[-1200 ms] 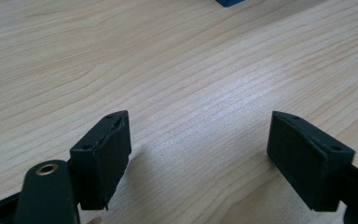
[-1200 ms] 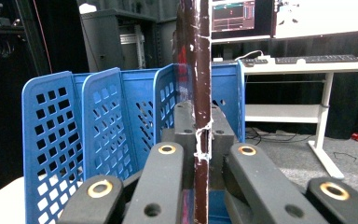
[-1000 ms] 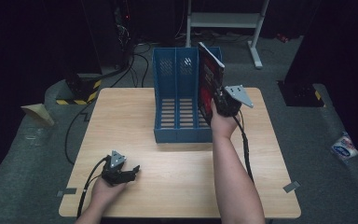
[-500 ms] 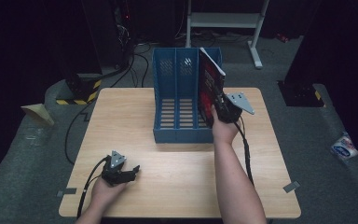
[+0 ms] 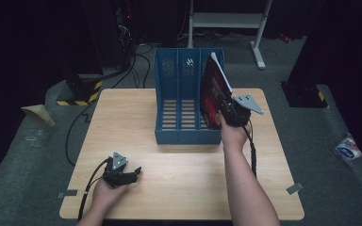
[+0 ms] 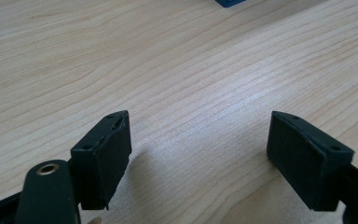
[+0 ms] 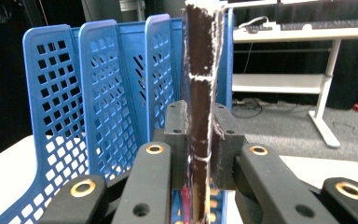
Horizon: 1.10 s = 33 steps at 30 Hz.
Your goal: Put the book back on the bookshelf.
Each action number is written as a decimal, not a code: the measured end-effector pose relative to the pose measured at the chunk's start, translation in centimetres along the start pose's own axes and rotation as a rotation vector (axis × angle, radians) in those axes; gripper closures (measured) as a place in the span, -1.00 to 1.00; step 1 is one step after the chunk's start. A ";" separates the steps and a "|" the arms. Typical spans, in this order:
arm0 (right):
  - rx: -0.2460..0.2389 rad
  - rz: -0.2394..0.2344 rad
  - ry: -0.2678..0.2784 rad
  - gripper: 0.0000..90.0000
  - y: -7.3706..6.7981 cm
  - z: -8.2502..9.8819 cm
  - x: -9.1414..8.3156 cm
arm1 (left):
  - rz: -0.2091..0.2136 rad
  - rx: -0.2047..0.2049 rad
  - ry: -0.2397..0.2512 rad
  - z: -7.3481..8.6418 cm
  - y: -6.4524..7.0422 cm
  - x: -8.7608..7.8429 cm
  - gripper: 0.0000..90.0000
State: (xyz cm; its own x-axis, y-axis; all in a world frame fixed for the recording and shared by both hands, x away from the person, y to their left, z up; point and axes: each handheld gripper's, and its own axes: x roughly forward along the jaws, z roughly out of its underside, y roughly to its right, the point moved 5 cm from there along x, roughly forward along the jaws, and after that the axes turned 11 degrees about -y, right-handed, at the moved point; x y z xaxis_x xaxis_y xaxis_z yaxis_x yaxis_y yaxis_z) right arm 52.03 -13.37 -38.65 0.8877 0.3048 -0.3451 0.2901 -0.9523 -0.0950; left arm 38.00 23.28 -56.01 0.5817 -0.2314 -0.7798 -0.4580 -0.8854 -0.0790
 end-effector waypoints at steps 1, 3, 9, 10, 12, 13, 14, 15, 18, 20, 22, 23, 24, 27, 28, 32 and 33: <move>0.006 -0.003 -0.007 0.74 0.1 0.0 -0.1 | 0.000 -0.001 -0.002 0.0 0.0 0.0 -0.50; 0.004 -0.004 -0.021 0.73 0.2 0.0 -0.3 | 0.002 -0.005 -0.004 0.0 0.0 0.0 -0.50; 0.002 0.001 -0.036 0.62 0.4 -0.2 -0.7 | 0.004 -0.004 -0.006 0.0 0.0 0.1 -0.50; 0.011 0.000 -0.043 0.60 0.5 -0.2 -0.7 | 0.004 -0.005 -0.007 0.0 0.0 0.0 -0.50; 0.016 0.004 -0.051 0.56 0.6 -0.4 -0.9 | 0.005 -0.008 -0.006 0.0 0.1 0.0 -0.50; 0.020 0.003 -0.054 0.54 0.6 -0.4 -0.9 | 0.003 -0.005 -0.007 0.0 0.1 0.0 -0.50; 0.023 0.004 -0.056 0.53 0.7 -0.6 -1.0 | 0.004 -0.006 -0.008 0.0 0.1 0.0 -0.50; 0.025 0.006 -0.060 0.52 0.7 -0.6 -1.0 | 0.005 -0.004 -0.010 0.0 0.1 0.0 -0.50; 0.033 0.000 -0.072 0.43 0.7 -0.8 -1.1 | 0.003 -0.006 -0.009 0.0 0.1 0.0 -0.50; 0.028 -0.001 -0.073 0.39 0.6 -0.9 -1.2 | 0.005 -0.006 -0.008 0.0 0.2 0.0 -0.50; 0.032 -0.003 -0.074 0.36 0.7 -1.0 -1.5 | 0.005 -0.007 -0.009 0.0 0.2 0.0 -0.50; 0.036 -0.003 -0.078 0.34 0.7 -1.0 -1.5 | 0.005 -0.006 -0.009 0.0 0.2 0.0 -0.50; 0.040 -0.003 -0.087 0.32 0.8 -1.0 -1.6 | 0.005 -0.006 -0.009 0.0 0.2 0.0 -0.50; 0.052 0.014 -0.107 0.30 1.1 -1.1 -1.7 | 0.005 -0.003 -0.008 0.0 0.1 0.1 -0.50; 0.051 0.010 -0.105 0.30 1.1 -1.2 -1.6 | 0.007 -0.004 -0.009 0.0 0.1 0.1 -0.50; 0.053 0.018 -0.094 0.25 1.6 -1.4 -1.6 | 0.006 -0.002 -0.008 0.0 0.1 0.1 -0.50; 0.058 0.019 -0.095 0.23 1.7 -1.5 -1.6 | 0.006 -0.002 -0.008 0.0 0.1 0.1 -0.50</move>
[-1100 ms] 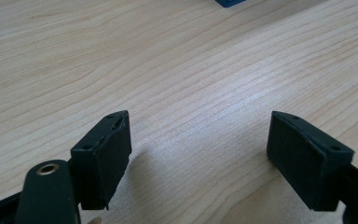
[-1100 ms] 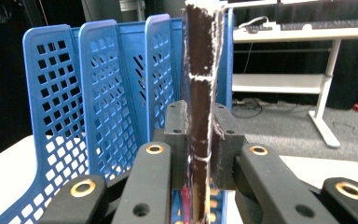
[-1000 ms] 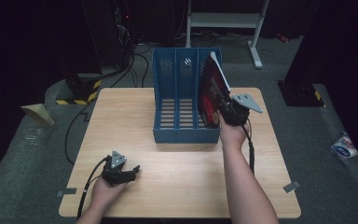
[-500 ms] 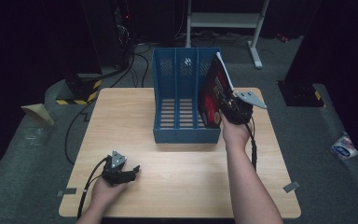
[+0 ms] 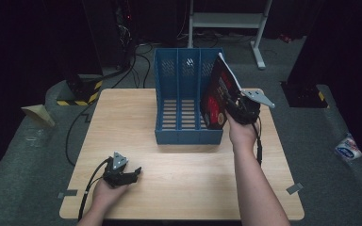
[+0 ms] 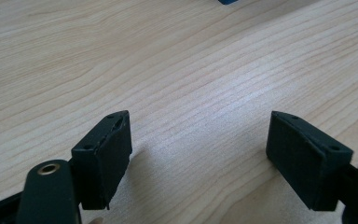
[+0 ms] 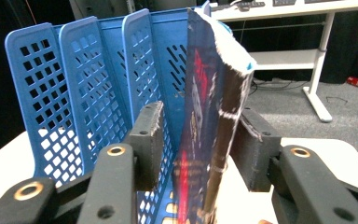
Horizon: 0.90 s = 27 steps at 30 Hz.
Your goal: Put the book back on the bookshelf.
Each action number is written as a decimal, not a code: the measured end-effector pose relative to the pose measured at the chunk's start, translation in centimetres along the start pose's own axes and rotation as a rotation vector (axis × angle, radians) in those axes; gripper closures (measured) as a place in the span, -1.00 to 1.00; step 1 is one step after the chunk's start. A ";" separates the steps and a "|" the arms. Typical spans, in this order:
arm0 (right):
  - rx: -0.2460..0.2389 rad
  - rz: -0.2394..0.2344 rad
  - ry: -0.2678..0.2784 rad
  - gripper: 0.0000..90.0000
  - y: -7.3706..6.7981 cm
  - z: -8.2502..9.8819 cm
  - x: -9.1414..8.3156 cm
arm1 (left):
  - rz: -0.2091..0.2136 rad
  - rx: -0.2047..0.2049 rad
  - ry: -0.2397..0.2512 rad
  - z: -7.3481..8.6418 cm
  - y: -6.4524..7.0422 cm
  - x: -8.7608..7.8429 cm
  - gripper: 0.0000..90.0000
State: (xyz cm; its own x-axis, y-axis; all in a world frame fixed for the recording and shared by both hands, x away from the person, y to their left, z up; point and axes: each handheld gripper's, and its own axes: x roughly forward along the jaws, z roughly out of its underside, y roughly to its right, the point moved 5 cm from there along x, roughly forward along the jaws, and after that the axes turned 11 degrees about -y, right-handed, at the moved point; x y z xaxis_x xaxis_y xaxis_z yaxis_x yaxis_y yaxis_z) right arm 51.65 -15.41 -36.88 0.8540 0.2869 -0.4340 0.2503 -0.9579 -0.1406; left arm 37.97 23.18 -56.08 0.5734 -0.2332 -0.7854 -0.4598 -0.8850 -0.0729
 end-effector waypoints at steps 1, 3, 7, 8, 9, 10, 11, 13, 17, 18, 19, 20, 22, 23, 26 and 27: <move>-0.001 0.004 -0.005 0.22 0.1 -0.2 0.1 | 0.000 0.000 0.000 0.0 0.0 0.0 -0.50; -0.009 0.005 0.005 0.23 0.2 -0.5 0.2 | 0.001 0.000 0.000 0.0 0.0 0.0 -0.50; -0.010 0.014 0.021 0.41 0.5 -1.3 0.4 | 0.001 0.001 -0.001 0.0 0.0 0.0 -0.49; -0.007 0.016 0.018 0.50 0.5 -1.4 0.4 | 0.000 0.001 0.000 0.0 0.0 0.0 -0.49; -0.010 0.018 0.001 0.56 0.5 -1.5 0.6 | 0.001 0.000 0.000 0.0 0.0 0.0 -0.49; -0.014 0.025 -0.005 0.62 0.4 -1.7 0.6 | 0.001 0.001 -0.001 0.0 0.0 0.0 -0.49; -0.015 0.026 0.000 0.69 0.3 -1.9 0.6 | 0.001 0.002 -0.003 0.0 0.0 0.0 -0.49; -0.016 0.035 0.002 0.80 0.1 -2.1 0.5 | 0.001 0.003 -0.001 0.0 0.0 0.0 -0.49; 0.001 0.034 0.013 0.90 -0.1 -2.1 0.4 | 0.001 0.005 0.001 0.0 0.0 0.0 -0.49; 0.010 0.033 0.018 0.91 -0.1 -2.1 0.4 | 0.001 0.006 0.000 0.0 0.1 0.0 -0.48; 0.009 0.041 0.021 0.91 -0.1 -2.1 0.4 | 0.001 0.010 -0.002 0.0 0.0 -0.1 -0.48; 0.003 0.046 0.026 0.92 -0.2 -2.0 0.4 | 0.001 0.007 0.001 0.0 0.0 0.0 -0.48; -0.012 0.055 0.037 0.92 -0.6 -2.1 0.4 | 0.002 0.005 0.001 0.0 0.1 0.0 -0.48; -0.016 0.057 0.044 0.92 -0.8 -2.1 0.5 | 0.003 0.004 0.001 0.0 0.0 0.0 -0.48; -0.028 0.062 0.058 0.92 -1.2 -2.1 0.5 | 0.004 0.003 0.002 0.0 0.0 0.0 -0.48; -0.029 0.065 0.063 0.92 -1.3 -2.2 0.5 | 0.004 0.003 0.001 0.0 0.0 0.0 -0.48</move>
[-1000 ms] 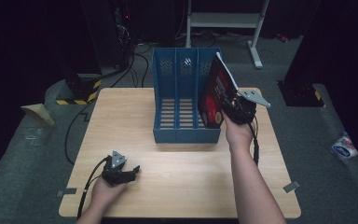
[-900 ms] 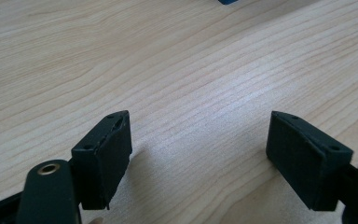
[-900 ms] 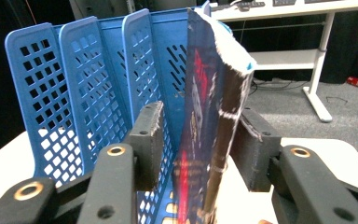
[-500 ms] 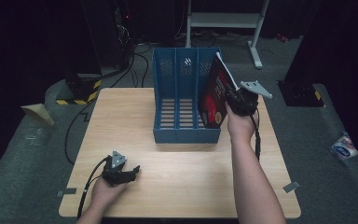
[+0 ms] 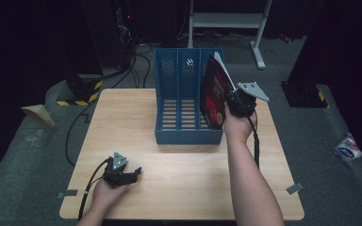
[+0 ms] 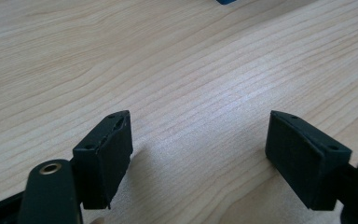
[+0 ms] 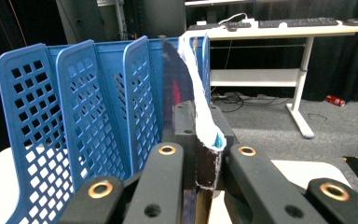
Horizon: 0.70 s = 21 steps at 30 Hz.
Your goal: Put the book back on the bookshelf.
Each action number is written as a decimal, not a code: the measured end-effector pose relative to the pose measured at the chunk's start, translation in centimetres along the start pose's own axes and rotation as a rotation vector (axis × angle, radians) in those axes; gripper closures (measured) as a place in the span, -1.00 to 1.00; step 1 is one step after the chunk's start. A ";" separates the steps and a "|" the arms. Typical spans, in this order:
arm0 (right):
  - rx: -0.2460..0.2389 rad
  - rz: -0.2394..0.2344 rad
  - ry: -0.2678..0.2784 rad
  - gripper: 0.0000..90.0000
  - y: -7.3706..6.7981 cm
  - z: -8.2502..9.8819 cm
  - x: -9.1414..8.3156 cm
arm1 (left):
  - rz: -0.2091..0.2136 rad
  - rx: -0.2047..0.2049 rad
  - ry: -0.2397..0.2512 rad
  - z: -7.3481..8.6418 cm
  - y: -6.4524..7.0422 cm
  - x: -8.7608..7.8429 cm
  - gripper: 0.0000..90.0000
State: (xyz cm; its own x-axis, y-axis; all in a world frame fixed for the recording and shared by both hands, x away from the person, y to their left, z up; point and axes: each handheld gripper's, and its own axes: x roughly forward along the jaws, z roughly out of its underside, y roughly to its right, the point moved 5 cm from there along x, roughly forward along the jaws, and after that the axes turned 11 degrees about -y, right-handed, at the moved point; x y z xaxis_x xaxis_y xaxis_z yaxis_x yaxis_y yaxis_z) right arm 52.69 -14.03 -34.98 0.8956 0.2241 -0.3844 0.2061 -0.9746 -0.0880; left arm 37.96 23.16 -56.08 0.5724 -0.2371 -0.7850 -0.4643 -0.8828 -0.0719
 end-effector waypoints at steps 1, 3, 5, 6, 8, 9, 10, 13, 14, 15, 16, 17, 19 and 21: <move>0.006 -0.001 0.003 0.92 0.0 -0.1 0.0 | 0.002 0.001 -0.002 0.0 0.0 0.0 -0.48; 0.021 -0.002 0.008 0.92 0.0 -0.1 0.0 | -0.001 0.002 0.000 0.0 0.0 0.0 -0.48; 0.029 0.001 0.017 0.92 0.0 -0.2 -0.1 | 0.000 0.002 0.000 0.0 0.0 0.0 -0.48; 0.031 0.005 0.019 0.92 0.0 -0.3 -0.1 | 0.000 0.001 0.000 0.0 0.0 0.0 -0.48; 0.044 0.007 0.030 0.92 0.1 -0.4 -0.2 | 0.001 0.002 0.000 0.0 0.0 0.0 -0.48; 0.046 0.007 0.035 0.92 0.2 -0.4 -0.2 | 0.001 0.001 0.000 0.0 0.0 0.0 -0.48; 0.053 0.006 0.037 0.92 0.2 -0.4 -0.2 | 0.001 0.001 0.000 0.0 0.0 0.0 -0.48; 0.050 0.011 0.047 0.92 0.2 -0.5 0.0 | 0.001 0.001 0.000 0.0 0.0 0.0 -0.48; 0.053 0.009 0.046 0.92 0.3 -0.5 0.1 | 0.000 0.001 0.000 0.0 0.0 0.0 -0.48; 0.055 0.008 0.047 0.92 0.4 -0.5 0.2 | 0.000 0.002 0.000 0.0 0.0 0.0 -0.48; 0.059 0.008 0.050 0.92 0.4 -0.5 0.3 | 0.000 0.001 0.000 0.0 0.0 0.0 -0.48; 0.063 0.007 0.052 0.92 0.4 -0.5 0.4 | -0.001 0.002 0.000 0.0 0.0 0.0 -0.48; 0.062 0.010 0.057 0.92 0.4 -0.6 0.6 | 0.000 0.001 0.000 0.0 0.0 0.0 -0.48; 0.065 0.011 0.062 0.92 0.2 -0.9 0.8 | 0.002 0.000 -0.001 0.0 0.0 0.0 -0.48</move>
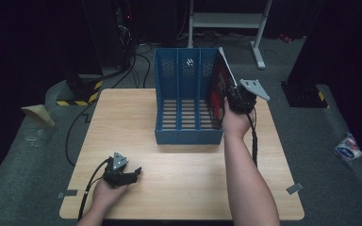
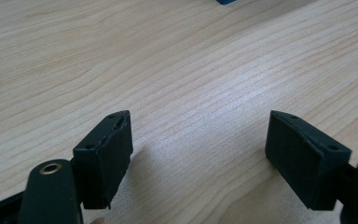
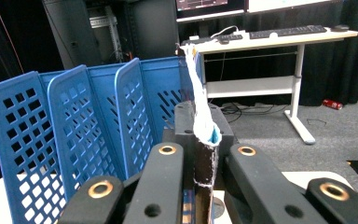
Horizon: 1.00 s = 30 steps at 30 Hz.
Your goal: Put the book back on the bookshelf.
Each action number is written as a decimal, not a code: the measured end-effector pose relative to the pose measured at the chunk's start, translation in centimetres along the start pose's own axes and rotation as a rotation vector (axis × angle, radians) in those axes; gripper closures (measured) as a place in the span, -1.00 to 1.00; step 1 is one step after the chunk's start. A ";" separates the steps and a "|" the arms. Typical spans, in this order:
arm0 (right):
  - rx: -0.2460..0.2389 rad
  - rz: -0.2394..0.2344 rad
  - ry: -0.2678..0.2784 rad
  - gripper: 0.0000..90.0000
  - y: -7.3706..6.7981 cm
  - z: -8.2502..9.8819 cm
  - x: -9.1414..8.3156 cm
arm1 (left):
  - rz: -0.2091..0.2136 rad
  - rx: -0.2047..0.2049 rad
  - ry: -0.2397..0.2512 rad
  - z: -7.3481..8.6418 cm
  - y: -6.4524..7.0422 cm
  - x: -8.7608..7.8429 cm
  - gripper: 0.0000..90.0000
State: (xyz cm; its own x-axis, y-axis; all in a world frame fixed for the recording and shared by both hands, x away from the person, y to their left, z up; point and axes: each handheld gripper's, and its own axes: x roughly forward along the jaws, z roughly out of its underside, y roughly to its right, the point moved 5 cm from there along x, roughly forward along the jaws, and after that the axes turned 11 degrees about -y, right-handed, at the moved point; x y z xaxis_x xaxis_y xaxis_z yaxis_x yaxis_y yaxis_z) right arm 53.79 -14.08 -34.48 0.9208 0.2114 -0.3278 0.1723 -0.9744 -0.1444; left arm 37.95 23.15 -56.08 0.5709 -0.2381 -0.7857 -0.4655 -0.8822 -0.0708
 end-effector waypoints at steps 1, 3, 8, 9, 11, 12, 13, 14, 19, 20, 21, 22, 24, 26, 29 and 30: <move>0.000 0.002 0.004 0.92 0.0 -0.2 0.1 | -0.001 0.000 0.001 0.0 0.0 0.0 -0.48; 0.002 0.004 0.009 0.92 -0.1 -0.4 0.3 | 0.000 0.000 0.001 0.0 0.0 0.0 -0.48; -0.009 0.018 0.019 0.92 -0.3 -0.6 0.9 | 0.006 0.002 -0.001 0.0 0.0 0.0 -0.48; -0.006 0.019 0.015 0.92 -0.3 -0.5 1.0 | 0.006 0.002 -0.001 0.0 0.0 0.0 -0.48; -0.013 0.026 0.011 0.92 -0.3 -0.3 1.3 | 0.005 0.005 0.000 0.0 0.0 0.0 -0.48; -0.012 0.028 0.008 0.92 -0.3 -0.2 1.3 | 0.005 0.005 0.000 0.0 0.0 0.0 -0.48; -0.014 0.030 0.003 0.92 -0.3 -0.1 1.4 | 0.007 0.005 -0.002 0.0 0.0 0.0 -0.48; -0.020 0.031 0.006 0.92 -0.3 0.0 1.5 | 0.005 0.005 0.000 0.0 0.0 0.0 -0.48; -0.021 0.036 0.010 0.92 -0.1 0.0 1.6 | 0.005 0.000 0.002 0.0 0.0 0.0 -0.48; -0.016 0.035 0.011 0.92 -0.1 0.0 1.6 | 0.005 0.001 0.002 0.0 0.0 0.0 -0.48; -0.014 0.033 0.012 0.92 0.0 0.0 1.6 | 0.004 0.001 0.002 0.0 0.0 0.0 -0.48; -0.016 0.032 0.011 0.92 0.0 0.1 1.6 | 0.004 0.001 0.002 0.0 0.0 0.0 -0.48; -0.021 0.031 0.014 0.92 0.0 0.1 1.6 | 0.004 0.005 -0.002 0.0 0.0 0.0 -0.48; -0.020 0.032 0.015 0.91 0.0 0.2 1.6 | 0.004 0.005 -0.002 0.0 0.0 0.0 -0.48; -0.016 0.032 0.021 0.92 -0.1 0.2 1.6 | 0.004 0.002 -0.001 0.0 0.0 0.0 -0.48; -0.015 0.031 0.021 0.92 -0.1 0.2 1.5 | 0.004 0.005 -0.001 0.0 0.0 0.0 -0.48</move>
State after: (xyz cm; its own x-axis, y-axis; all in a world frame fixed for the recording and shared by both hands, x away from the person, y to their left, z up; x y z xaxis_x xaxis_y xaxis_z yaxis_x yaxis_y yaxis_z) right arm 55.11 -13.67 -35.20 0.9328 0.1796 -0.3124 0.1488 -0.9815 -0.1202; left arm 37.94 23.14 -56.08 0.5683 -0.2408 -0.7868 -0.4709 -0.8794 -0.0710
